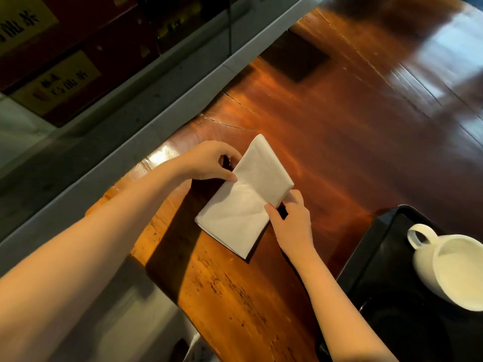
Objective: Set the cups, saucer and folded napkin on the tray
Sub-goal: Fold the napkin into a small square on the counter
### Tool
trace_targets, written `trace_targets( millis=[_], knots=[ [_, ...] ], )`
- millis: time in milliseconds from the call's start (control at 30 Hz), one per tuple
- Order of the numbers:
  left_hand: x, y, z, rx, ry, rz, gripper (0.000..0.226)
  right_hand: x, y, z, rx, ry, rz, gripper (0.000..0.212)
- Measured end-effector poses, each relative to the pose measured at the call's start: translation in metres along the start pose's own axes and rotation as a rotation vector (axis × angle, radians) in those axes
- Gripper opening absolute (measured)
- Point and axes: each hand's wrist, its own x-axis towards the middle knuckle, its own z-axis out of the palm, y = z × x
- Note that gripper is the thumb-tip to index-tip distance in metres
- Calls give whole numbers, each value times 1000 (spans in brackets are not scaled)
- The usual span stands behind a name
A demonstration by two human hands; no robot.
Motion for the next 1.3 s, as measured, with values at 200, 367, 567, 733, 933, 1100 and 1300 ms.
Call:
trace_targets(
  millis=[200,367,567,733,933,1100,1300],
  knots=[
    [-1,-8,2,60,11,116,21,7,0,4,-35,31,27,21],
    [1,-11,1,76,-34,97,27,14,-4,2,-41,22,35,23],
    [-3,-9,2,18,17,116,30,15,-5,-1,-4,26,16,23],
    [-7,-12,1,-23,20,153,30,11,-3,-2,61,33,-8,27],
    [-14,-20,7,-109,46,187,30,9,10,-2,-20,41,-102,17],
    [-13,-27,6,-124,15,199,37,5,20,-2,-109,62,-346,20],
    [-12,-33,1,-119,-51,248,15,2,20,-2,-135,83,-388,32]
  ],
)
